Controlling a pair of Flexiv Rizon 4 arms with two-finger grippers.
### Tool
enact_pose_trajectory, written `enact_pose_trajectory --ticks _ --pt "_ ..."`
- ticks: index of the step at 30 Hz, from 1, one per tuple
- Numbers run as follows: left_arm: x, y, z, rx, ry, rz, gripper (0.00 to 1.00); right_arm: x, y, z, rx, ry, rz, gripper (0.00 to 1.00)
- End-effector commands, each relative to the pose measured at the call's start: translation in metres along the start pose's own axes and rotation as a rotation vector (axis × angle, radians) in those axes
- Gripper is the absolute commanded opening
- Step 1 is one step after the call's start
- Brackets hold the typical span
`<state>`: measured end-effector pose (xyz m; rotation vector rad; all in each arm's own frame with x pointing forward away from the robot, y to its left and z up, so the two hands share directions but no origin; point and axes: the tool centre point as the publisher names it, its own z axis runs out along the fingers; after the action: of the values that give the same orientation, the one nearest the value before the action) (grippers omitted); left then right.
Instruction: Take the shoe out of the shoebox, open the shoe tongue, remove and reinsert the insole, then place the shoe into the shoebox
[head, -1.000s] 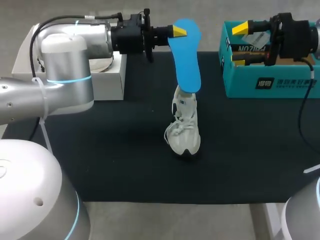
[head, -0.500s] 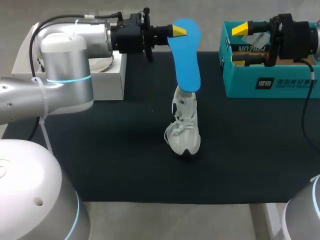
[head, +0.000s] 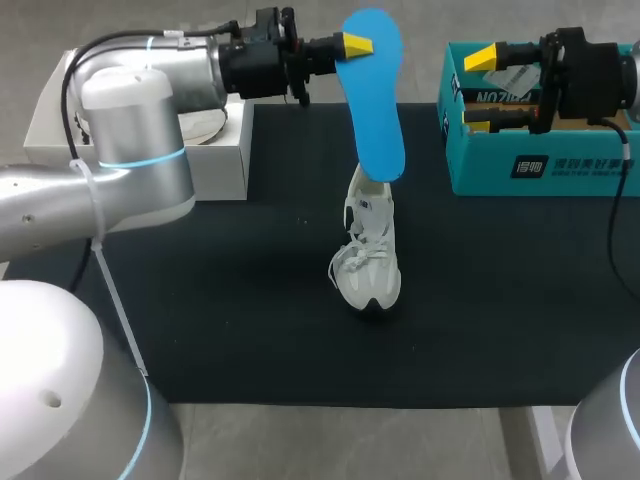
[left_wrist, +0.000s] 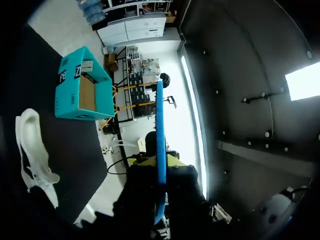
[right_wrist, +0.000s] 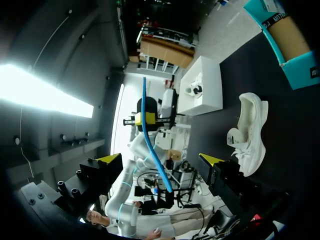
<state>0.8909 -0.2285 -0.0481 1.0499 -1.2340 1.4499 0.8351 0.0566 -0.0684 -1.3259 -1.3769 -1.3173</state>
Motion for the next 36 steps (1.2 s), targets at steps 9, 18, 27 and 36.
enact_pose_trajectory --ticks 9,18,27,36 --pt "0.002 0.006 0.001 -0.076 -0.100 0.612 0.00 0.000 0.000 0.002 -0.001 -0.002 0.001 1.00" --pt "-0.003 0.015 -0.001 -0.070 -0.093 0.673 0.00 0.000 0.000 0.002 -0.001 -0.002 0.001 1.00" --pt "-0.003 0.015 -0.001 -0.070 -0.093 0.673 0.00 0.000 0.000 0.002 -0.001 -0.002 0.001 1.00" --pt "-0.018 0.007 0.012 0.001 0.061 1.313 0.00 0.000 0.000 0.002 -0.001 -0.002 0.001 1.00"
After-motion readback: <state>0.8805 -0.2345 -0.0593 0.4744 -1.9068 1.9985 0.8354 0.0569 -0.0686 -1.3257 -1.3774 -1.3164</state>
